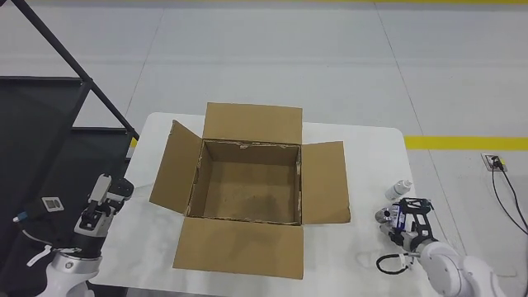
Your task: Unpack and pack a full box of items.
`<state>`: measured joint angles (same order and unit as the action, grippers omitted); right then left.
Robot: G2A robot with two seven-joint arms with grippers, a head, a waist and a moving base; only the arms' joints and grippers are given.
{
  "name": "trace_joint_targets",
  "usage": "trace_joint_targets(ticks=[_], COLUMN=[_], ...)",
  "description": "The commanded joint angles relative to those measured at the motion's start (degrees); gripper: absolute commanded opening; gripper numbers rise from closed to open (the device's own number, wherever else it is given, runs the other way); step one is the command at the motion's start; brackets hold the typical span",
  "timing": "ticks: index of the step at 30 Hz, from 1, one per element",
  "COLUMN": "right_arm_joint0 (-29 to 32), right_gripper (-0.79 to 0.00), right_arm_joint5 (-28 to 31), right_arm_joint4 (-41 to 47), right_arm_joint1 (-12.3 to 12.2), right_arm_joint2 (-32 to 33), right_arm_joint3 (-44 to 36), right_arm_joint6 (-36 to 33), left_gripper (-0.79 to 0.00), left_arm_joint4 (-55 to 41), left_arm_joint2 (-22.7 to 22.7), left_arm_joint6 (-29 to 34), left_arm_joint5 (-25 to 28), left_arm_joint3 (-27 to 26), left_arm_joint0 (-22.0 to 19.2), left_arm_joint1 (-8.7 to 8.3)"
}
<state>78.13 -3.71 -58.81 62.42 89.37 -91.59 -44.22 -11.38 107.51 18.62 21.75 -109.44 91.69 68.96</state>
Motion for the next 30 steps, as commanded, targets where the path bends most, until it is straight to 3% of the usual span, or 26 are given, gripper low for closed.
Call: trace_joint_targets(ticks=[1,4,5,12,15,17,24,30], right_arm_joint0=[-0.5,-1.2,-1.4,-1.9,-1.5,-0.8,3.9,11.1], right_gripper=[-0.200,-0.308,-0.391,-0.486,-0.628,-0.785,-0.785,-0.785], right_arm_joint5=[-0.6,-1.1,-1.2,-1.7,-2.2,-2.5,-2.7,-4.7], right_arm_joint4=[-0.2,-0.4,-0.3,-0.2,0.2,0.7,2.9,5.7], right_arm_joint1=[0.0,0.1,0.1,0.2,0.2,0.2,-0.1,0.0], right_arm_joint2=[-0.2,-0.6,-0.5,-0.3,0.2,0.9,5.5,11.1], right_arm_joint3=[0.7,1.3,1.5,2.2,1.8,1.2,-3.7,-13.4], right_arm_joint6=[-0.5,-0.8,-1.0,-1.3,-0.6,-0.1,1.9,7.9], left_gripper=[0.000,0.000,0.000,0.000,0.000,0.000,0.000,0.000], left_arm_joint4=[0.0,-0.2,-0.2,-0.3,-0.3,-0.3,-0.4,-0.6], left_arm_joint2=[0.0,0.1,0.1,0.2,0.3,0.3,0.5,0.5], left_arm_joint6=[0.1,0.0,0.0,-0.1,-0.2,-0.2,-0.2,-0.3], left_arm_joint5=[0.0,0.1,0.1,0.4,0.4,0.4,0.6,1.0], left_arm_joint3=[0.1,0.1,0.2,0.3,0.3,0.3,0.3,0.2], left_arm_joint0=[0.0,0.0,0.0,0.1,0.2,0.3,0.6,0.8], left_arm_joint1=[-0.01,0.00,0.00,0.01,0.02,0.03,0.04,0.07])
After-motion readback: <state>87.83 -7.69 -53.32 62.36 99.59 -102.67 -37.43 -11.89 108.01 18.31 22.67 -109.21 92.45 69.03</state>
